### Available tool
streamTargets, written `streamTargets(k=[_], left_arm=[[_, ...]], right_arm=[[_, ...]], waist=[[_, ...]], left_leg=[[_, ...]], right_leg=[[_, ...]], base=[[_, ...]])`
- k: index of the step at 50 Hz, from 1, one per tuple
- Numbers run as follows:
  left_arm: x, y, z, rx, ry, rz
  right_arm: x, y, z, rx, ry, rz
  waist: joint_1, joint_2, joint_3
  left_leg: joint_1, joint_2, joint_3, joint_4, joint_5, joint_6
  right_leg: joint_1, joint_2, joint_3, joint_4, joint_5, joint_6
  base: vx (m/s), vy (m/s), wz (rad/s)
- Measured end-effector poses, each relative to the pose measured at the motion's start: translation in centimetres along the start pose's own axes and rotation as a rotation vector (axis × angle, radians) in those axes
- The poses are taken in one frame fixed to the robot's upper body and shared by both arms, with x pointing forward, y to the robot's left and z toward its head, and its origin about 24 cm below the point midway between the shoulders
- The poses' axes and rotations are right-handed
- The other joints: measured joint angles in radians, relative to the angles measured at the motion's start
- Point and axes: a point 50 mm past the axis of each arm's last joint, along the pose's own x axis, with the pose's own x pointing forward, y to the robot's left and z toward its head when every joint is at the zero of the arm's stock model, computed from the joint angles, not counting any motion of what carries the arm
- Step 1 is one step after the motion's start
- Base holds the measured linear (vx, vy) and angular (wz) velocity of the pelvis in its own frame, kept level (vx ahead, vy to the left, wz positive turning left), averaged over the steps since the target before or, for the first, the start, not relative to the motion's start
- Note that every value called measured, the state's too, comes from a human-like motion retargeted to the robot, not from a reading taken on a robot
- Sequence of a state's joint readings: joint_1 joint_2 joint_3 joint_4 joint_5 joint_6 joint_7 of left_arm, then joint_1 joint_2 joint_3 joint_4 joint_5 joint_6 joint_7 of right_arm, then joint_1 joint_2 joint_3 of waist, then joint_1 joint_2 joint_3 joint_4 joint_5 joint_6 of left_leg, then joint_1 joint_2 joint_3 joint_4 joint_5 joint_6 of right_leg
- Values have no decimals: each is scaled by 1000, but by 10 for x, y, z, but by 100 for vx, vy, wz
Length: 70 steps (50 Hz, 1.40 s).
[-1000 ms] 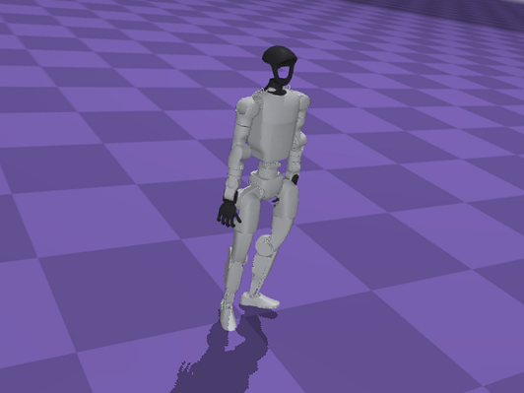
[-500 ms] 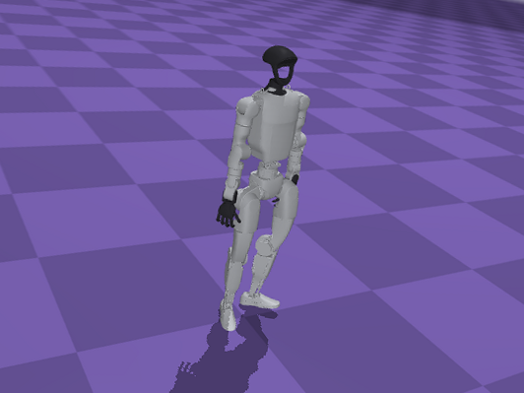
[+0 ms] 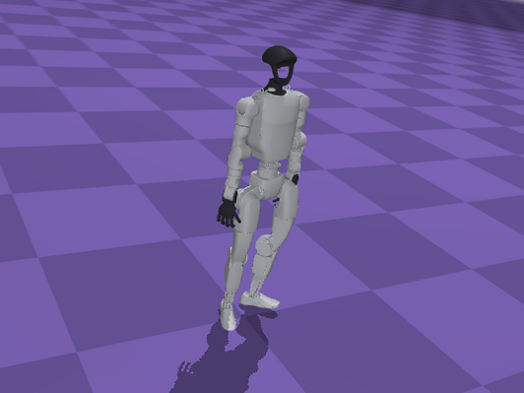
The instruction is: In place motions
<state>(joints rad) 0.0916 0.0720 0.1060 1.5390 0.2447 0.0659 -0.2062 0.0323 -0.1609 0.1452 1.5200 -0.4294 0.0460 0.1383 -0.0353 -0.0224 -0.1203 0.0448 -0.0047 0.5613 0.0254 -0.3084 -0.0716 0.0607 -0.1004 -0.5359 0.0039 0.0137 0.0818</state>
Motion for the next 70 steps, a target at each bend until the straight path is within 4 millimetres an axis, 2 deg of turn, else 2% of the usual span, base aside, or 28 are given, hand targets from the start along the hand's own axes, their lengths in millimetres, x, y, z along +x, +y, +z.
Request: streamTargets(k=[38, 46, 50, 52, 55, 58, 62, 65, 67, 70], left_arm=[[0, 0, 0, -19, -6, -3], [-1, 10, -3, -47, -27, 25], [-3, 18, -9, -67, -50, 80], [-3, 21, -17, -86, -43, 113], [-3, 24, -26, -137, -25, 151], [-4, 23, -38, -173, 8, 157], [-4, 13, -61, -194, 98, 83], [-4, 1, -79, -224, 161, 35], [-6, -3, -90, -242, 195, 21], [-9, -5, -104, -246, 256, 19]], right_arm=[[0, -1, 4, -9, -11, -2], [-1, -3, 4, -3, -7, -9], [-3, -11, 5, -7, 10, -8], [-4, -18, 16, -27, -5, -32], [-10, -28, 54, -62, -104, -70], [-21, -34, 104, -65, -287, -82], [-43, -44, 158, -58, -496, -105], [-57, -41, 188, -46, -625, -127], [-64, -35, 200, -56, -687, -112], [-65, -29, 203, -98, -715, -103]], waist=[[-10, 9, 6], [-5, 22, 17], [25, 20, 31], [45, 10, 43], [47, -12, 66], [81, -17, 99], [168, -9, 135], [197, -16, 154], [188, -21, 153], [175, -19, 130]], left_leg=[[6, 10, 2, 1, -1, -13], [-20, 39, -13, 62, 17, -35], [-50, 65, -6, 145, 72, -57], [-83, 85, 9, 225, 152, -70], [-214, 169, 29, 483, 343, -93], [-440, 242, -66, 805, 497, -33], [-617, 409, -28, 1142, 403, 3], [-730, 412, -79, 1274, 343, -40], [-751, 401, -86, 1296, 329, -62], [-712, 393, -60, 1245, 325, -66]], right_leg=[[-10, 6, 5, 3, -3, -2], [-14, 20, 19, 3, -9, -10], [-17, 16, 28, 6, -12, -20], [-21, 5, 35, 5, -12, -26], [-35, -25, 13, -2, -12, -29], [-46, -20, 18, -15, -15, -37], [-52, 14, 6, -20, -18, -68], [-60, 11, 18, -12, -11, -75], [-56, 11, 15, -13, -11, -78], [-51, 12, 8, -11, -15, -70]], base=[[0, 0, 0], [-2, -4, -8], [-2, -2, -11], [-10, -6, -25], [-22, -10, 25], [-20, -15, 35], [-11, -10, -10], [-6, -2, -17], [8, 1, 7], [13, 5, 21]])
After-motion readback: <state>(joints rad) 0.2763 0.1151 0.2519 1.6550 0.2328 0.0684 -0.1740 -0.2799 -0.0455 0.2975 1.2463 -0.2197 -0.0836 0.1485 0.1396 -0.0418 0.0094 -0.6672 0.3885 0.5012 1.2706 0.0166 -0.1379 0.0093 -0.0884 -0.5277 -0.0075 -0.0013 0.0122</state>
